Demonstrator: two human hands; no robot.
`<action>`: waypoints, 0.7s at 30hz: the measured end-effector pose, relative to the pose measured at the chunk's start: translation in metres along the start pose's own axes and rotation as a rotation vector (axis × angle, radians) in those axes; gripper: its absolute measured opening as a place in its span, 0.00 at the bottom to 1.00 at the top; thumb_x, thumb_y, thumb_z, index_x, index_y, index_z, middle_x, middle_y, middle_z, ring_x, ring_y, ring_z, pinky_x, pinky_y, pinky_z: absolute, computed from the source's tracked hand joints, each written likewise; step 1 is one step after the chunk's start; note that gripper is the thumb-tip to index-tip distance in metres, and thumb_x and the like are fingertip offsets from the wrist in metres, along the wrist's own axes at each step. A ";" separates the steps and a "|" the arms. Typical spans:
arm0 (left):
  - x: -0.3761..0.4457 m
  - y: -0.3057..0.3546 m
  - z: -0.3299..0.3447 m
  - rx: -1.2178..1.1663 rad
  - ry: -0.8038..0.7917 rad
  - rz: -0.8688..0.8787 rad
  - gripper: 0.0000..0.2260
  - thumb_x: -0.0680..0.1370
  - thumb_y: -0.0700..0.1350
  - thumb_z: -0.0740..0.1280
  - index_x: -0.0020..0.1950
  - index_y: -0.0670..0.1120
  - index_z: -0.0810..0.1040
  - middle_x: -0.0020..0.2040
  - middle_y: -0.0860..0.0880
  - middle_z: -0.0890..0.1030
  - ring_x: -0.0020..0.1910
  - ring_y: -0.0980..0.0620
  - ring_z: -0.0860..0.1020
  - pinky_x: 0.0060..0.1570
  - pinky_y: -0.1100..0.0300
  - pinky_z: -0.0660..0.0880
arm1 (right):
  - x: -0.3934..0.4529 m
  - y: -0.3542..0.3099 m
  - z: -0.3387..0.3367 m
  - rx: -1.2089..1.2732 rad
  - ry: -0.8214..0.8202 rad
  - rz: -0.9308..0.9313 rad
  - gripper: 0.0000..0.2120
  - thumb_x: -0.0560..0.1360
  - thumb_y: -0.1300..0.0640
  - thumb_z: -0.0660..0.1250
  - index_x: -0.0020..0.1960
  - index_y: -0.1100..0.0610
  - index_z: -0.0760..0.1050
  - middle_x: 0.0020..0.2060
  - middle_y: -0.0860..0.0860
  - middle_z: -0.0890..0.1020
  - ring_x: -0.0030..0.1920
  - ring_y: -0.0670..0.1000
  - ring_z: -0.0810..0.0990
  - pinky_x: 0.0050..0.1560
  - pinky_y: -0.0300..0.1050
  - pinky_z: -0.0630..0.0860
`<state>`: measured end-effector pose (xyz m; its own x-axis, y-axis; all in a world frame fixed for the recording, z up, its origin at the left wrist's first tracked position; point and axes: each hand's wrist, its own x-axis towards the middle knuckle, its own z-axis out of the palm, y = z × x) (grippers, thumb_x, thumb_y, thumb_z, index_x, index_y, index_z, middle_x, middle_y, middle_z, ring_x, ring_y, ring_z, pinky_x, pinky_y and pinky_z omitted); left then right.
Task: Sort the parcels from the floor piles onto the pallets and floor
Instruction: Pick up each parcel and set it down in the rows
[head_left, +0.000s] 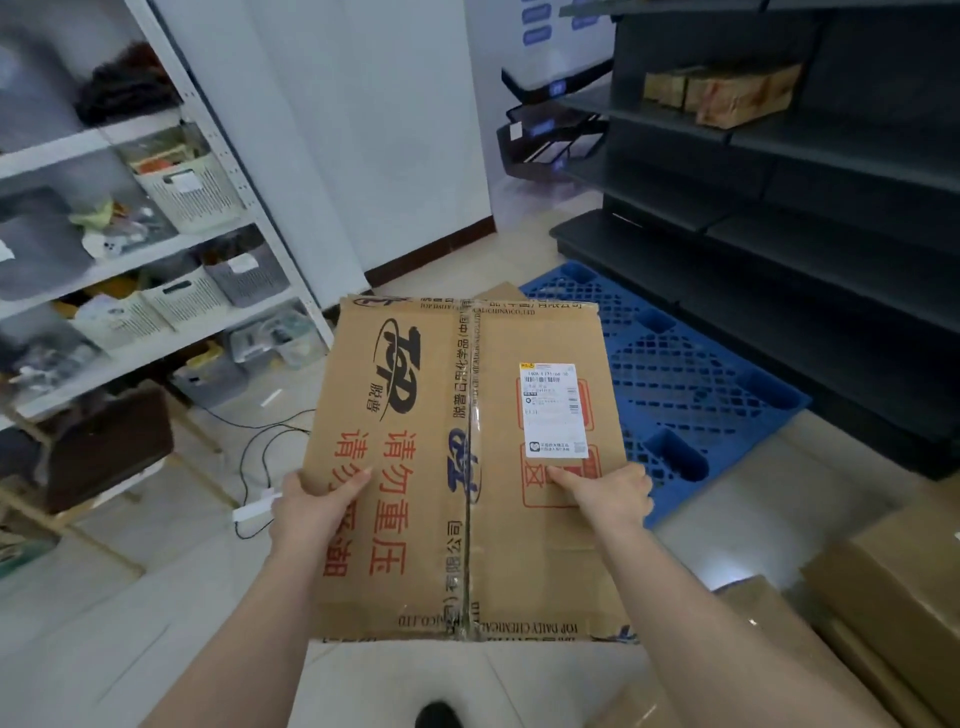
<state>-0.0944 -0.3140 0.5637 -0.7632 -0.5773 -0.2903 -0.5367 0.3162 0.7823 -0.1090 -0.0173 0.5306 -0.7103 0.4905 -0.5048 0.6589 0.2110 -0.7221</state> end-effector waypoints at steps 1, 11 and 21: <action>0.020 0.008 0.012 0.002 -0.033 0.008 0.39 0.64 0.61 0.76 0.68 0.47 0.66 0.57 0.47 0.77 0.55 0.41 0.77 0.55 0.41 0.76 | 0.014 -0.006 0.006 0.008 0.027 0.014 0.53 0.60 0.38 0.78 0.72 0.63 0.57 0.71 0.57 0.63 0.71 0.60 0.62 0.67 0.61 0.65; 0.217 0.108 0.158 0.225 -0.414 0.098 0.40 0.58 0.65 0.75 0.65 0.52 0.67 0.59 0.47 0.76 0.57 0.41 0.76 0.58 0.40 0.74 | 0.141 -0.052 0.064 0.184 0.357 0.330 0.50 0.51 0.39 0.81 0.63 0.62 0.66 0.60 0.56 0.74 0.62 0.60 0.73 0.59 0.61 0.73; 0.312 0.149 0.342 0.420 -0.796 0.168 0.41 0.61 0.56 0.80 0.69 0.47 0.66 0.64 0.47 0.74 0.63 0.43 0.73 0.61 0.42 0.72 | 0.243 -0.037 0.080 0.214 0.581 0.674 0.50 0.57 0.42 0.81 0.68 0.63 0.61 0.66 0.60 0.68 0.68 0.62 0.66 0.67 0.61 0.65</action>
<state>-0.5354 -0.1893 0.4012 -0.7821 0.1417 -0.6068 -0.3639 0.6867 0.6293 -0.3254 0.0259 0.3966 0.0831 0.8137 -0.5753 0.7877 -0.4073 -0.4622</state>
